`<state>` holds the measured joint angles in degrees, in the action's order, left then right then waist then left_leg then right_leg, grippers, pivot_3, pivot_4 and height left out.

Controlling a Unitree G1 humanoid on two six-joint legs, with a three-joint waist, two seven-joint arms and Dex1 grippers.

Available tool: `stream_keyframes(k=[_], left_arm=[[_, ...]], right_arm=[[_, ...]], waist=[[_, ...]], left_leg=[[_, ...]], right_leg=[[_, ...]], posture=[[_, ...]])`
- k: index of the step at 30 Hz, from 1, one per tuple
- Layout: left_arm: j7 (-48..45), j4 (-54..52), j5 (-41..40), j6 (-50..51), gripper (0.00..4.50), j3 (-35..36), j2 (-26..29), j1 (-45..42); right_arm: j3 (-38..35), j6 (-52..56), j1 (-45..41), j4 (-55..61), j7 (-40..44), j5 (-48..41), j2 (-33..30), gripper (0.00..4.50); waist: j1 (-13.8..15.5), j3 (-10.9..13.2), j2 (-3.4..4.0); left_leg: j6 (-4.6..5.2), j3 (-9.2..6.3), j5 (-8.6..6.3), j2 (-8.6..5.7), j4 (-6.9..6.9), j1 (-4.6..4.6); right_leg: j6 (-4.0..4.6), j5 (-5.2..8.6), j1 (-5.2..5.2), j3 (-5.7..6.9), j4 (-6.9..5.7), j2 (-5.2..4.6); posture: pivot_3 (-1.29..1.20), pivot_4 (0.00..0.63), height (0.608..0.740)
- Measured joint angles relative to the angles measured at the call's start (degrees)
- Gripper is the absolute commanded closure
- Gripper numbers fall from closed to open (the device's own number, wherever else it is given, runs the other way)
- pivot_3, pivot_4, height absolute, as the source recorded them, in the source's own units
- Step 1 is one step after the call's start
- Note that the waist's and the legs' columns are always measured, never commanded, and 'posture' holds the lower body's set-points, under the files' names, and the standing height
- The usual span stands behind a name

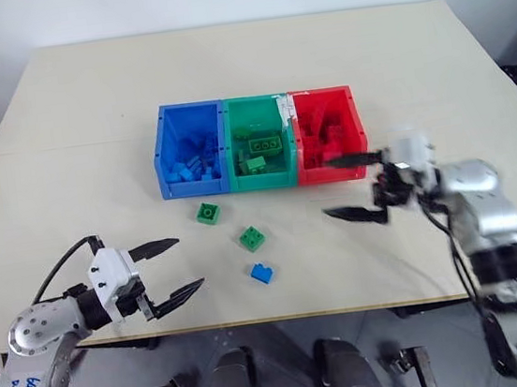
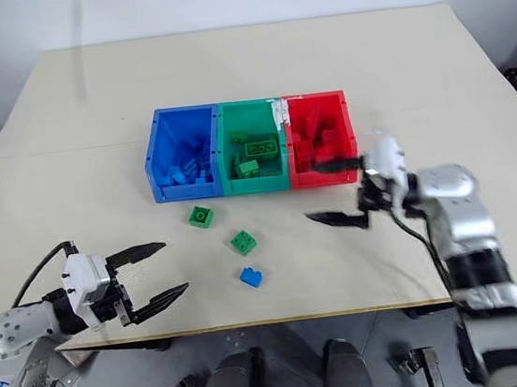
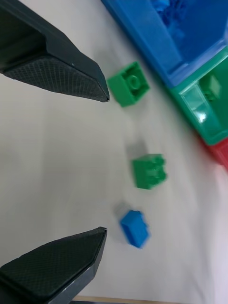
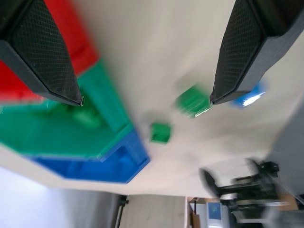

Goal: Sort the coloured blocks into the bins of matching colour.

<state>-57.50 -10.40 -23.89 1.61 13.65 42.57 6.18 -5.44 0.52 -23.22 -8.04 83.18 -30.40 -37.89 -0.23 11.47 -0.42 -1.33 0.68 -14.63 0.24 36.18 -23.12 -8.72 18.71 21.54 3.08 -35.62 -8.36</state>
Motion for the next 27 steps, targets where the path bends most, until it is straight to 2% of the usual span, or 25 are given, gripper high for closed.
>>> stream_keyframes(k=[4,9,11,17,22,27], left_arm=[[-5.9,10.3,1.7,-5.9,0.00,1.0,3.9,-1.4],[-10.1,17.5,3.4,-9.9,0.00,-0.9,4.7,-5.7],[-11.1,16.7,3.2,-8.7,0.00,-2.4,4.6,-6.8],[-13.9,6.1,2.3,-2.3,0.00,-13.6,1.7,-13.6],[-13.8,6.0,7.8,0.2,0.00,-23.7,-3.2,-21.4],[-13.9,8.1,9.9,0.7,0.00,-28.0,-6.5,-25.3]], right_arm=[[-5.0,-0.8,11.2,5.1,2.6,-1.6,-5.8,0.04],[-7.9,-9.0,17.4,1.0,4.2,0.1,-6.4,0.04],[-8.4,-9.7,18.3,0.8,4.1,0.2,-6.4,0.04],[-8.4,-9.5,19.6,2.3,3.6,0.0,-6.5,0.04],[-8.0,-7.6,20.9,5.2,3.8,-0.5,-7.1,0.04],[-6.7,-6.2,23.1,8.9,3.6,-0.7,-7.4,0.04]], waist=[[0.1,0.0,-0.01],[0.2,0.0,-0.02],[0.2,0.0,-0.02],[0.3,0.0,-0.02],[0.6,0.0,-0.02],[0.7,0.0,-0.03]], left_leg=[[-0.03,0.06,-0.04,0.09,0.01,0.03],[0.04,0.10,-0.09,0.10,0.09,0.04],[0.04,0.10,-0.08,0.09,0.10,0.04],[0.03,0.08,-0.09,0.08,0.22,0.03],[0.04,0.07,-0.09,0.04,0.35,0.01],[0.04,0.07,-0.09,0.05,0.43,0.01]], right_leg=[[0.01,0.00,0.00,0.00,0.04,0.07],[-0.02,-0.02,-0.03,-0.01,-0.02,0.06],[-0.03,-0.02,-0.03,-0.03,-0.03,0.05],[-0.06,-0.05,-0.05,-0.05,-0.11,0.05],[-0.08,-0.06,-0.07,-0.06,-0.15,0.05],[-0.08,-0.06,-0.07,-0.06,-0.17,0.06]], posture=[[0.00,0.150,0.740],[0.00,0.150,0.740],[0.00,0.150,0.740],[0.00,0.150,0.740],[0.00,0.150,0.740],[0.00,0.150,0.740]])
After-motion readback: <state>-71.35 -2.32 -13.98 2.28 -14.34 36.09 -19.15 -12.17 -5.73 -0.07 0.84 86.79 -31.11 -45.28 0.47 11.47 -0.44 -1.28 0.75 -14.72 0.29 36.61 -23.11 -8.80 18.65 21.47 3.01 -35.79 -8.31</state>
